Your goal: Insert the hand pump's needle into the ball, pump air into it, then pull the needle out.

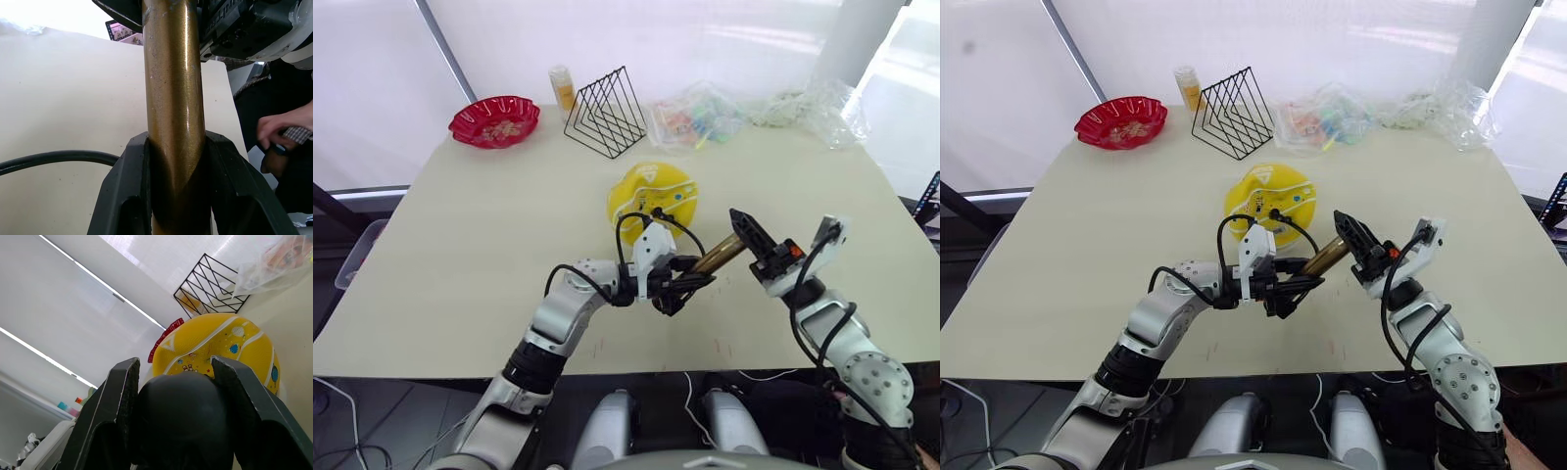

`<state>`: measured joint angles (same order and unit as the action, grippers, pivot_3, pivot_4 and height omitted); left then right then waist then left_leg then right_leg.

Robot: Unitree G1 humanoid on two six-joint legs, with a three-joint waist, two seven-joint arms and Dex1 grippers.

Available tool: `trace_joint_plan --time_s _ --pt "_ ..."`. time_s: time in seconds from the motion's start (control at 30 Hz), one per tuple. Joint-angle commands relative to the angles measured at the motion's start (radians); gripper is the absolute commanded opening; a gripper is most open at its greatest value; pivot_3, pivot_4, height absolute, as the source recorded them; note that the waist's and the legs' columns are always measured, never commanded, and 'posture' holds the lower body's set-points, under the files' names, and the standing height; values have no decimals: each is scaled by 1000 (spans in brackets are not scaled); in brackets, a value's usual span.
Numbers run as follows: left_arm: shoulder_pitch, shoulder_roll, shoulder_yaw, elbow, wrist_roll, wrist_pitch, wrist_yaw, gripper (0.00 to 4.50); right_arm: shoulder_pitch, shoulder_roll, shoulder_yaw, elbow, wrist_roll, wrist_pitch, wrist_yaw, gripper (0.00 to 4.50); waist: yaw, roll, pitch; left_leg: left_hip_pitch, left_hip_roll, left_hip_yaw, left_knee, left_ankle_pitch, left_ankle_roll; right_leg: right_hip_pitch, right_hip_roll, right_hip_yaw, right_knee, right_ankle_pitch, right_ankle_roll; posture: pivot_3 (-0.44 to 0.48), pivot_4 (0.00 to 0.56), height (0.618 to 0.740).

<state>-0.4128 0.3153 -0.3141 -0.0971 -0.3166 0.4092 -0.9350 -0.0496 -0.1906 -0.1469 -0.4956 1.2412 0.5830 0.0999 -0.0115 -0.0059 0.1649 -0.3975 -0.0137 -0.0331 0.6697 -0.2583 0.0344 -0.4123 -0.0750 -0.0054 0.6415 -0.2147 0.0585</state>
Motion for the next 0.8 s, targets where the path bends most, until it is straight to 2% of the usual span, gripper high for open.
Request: trace_joint_plan --time_s 0.03,0.27,0.3,0.4,0.43,0.5,0.53,0.8 --pt "10 4 -15 -29 -4 16 -10 970 -25 -4 -4 -47 -14 -30 34 1837 0 0 0 0 0 0 0 0 0 0 0 0 0 0 0 0 150 737" --pt "8 14 -4 -29 -18 39 -20 970 -26 -23 -6 -51 -37 -22 56 1837 0 0 0 0 0 0 0 0 0 0 0 0 0 0 0 0 150 737" --pt "7 17 -3 -28 -15 38 -21 2157 -26 -29 -4 -52 -45 -21 62 1837 0 0 0 0 0 0 0 0 0 0 0 0 0 0 0 0 150 737" --pt "-2 30 6 -26 -26 46 -41 3100 -32 -48 18 -60 -72 -12 82 1817 -1 0 0 0 0 0 0 0 0 0 0 0 0 0 0 0 150 737" --pt "-7 35 10 -26 -33 50 -52 3656 -36 -54 27 -64 -83 -11 90 1817 -1 0 0 0 0 0 0 0 0 0 0 0 0 0 0 0 150 737" --pt "-13 44 15 -29 -43 53 -71 4364 -41 -64 38 -71 -111 -12 100 1817 -1 0 0 0 0 0 0 0 0 0 0 0 0 0 0 0 150 737" --pt "-14 46 17 -29 -47 53 -76 4482 -41 -67 40 -73 -122 -15 101 1817 -1 0 0 0 0 0 0 0 0 0 0 0 0 0 0 0 150 737" --pt "-40 97 57 -15 -100 80 -147 4482 -69 -136 71 -103 -225 -25 177 1817 -1 0 0 0 0 0 0 0 0 -1 1 0 0 0 0 0 150 737"
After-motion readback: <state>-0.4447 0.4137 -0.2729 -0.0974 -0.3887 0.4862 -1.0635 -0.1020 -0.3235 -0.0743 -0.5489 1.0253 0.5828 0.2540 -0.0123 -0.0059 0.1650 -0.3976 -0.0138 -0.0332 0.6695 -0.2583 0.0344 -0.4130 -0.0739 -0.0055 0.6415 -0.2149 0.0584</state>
